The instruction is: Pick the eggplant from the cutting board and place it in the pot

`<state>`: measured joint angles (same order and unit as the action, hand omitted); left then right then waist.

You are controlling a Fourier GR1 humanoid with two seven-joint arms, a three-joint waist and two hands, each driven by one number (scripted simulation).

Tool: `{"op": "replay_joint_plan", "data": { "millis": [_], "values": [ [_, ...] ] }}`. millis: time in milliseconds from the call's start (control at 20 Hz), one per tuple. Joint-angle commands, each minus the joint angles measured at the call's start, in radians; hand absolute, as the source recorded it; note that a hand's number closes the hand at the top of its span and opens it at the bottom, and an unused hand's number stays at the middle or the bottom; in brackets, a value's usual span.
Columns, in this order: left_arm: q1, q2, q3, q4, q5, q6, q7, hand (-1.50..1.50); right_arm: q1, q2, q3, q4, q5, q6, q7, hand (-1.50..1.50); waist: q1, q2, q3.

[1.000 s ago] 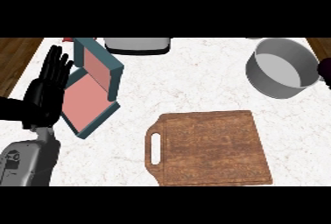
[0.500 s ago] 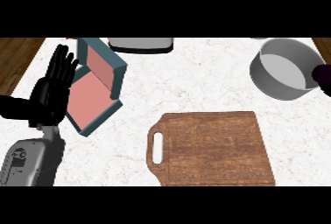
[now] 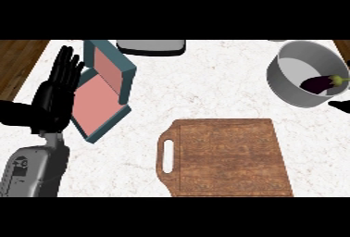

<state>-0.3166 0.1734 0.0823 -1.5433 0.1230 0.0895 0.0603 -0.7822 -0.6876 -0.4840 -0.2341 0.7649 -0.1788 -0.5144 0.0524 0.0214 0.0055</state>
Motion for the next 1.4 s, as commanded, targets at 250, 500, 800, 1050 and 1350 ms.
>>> {"op": "replay_joint_plan", "data": {
  "millis": [250, 500, 800, 1050, 1350],
  "values": [
    [0.005, -0.008, -0.010, -0.020, -0.006, 0.007, 0.021, 0.00, -0.068, 0.014, -0.157, 0.031, -0.179, 0.093, -0.121, -1.50, -0.012, -0.006, -0.001],
    [0.040, 0.006, 0.011, -0.017, 0.000, -0.004, -0.001, 0.00, -0.062, -0.063, -0.268, 0.056, -0.299, 0.198, -0.097, -1.50, -0.023, -0.009, -0.002],
    [0.020, 0.007, 0.016, 0.010, -0.003, -0.010, -0.023, 0.00, -0.030, -0.140, -0.340, 0.067, -0.371, 0.239, -0.105, -1.50, -0.005, 0.003, 0.001],
    [-0.011, 0.007, 0.015, -0.013, -0.005, 0.007, 0.022, 0.00, 0.025, -0.170, -0.401, 0.077, -0.440, 0.309, -0.148, -1.50, -0.010, 0.001, 0.002],
    [0.023, -0.012, 0.000, -0.017, -0.003, -0.003, -0.003, 0.00, 0.130, -0.289, -0.450, 0.083, -0.482, 0.407, -0.186, -1.50, -0.009, 0.007, 0.006]
  ]
}}
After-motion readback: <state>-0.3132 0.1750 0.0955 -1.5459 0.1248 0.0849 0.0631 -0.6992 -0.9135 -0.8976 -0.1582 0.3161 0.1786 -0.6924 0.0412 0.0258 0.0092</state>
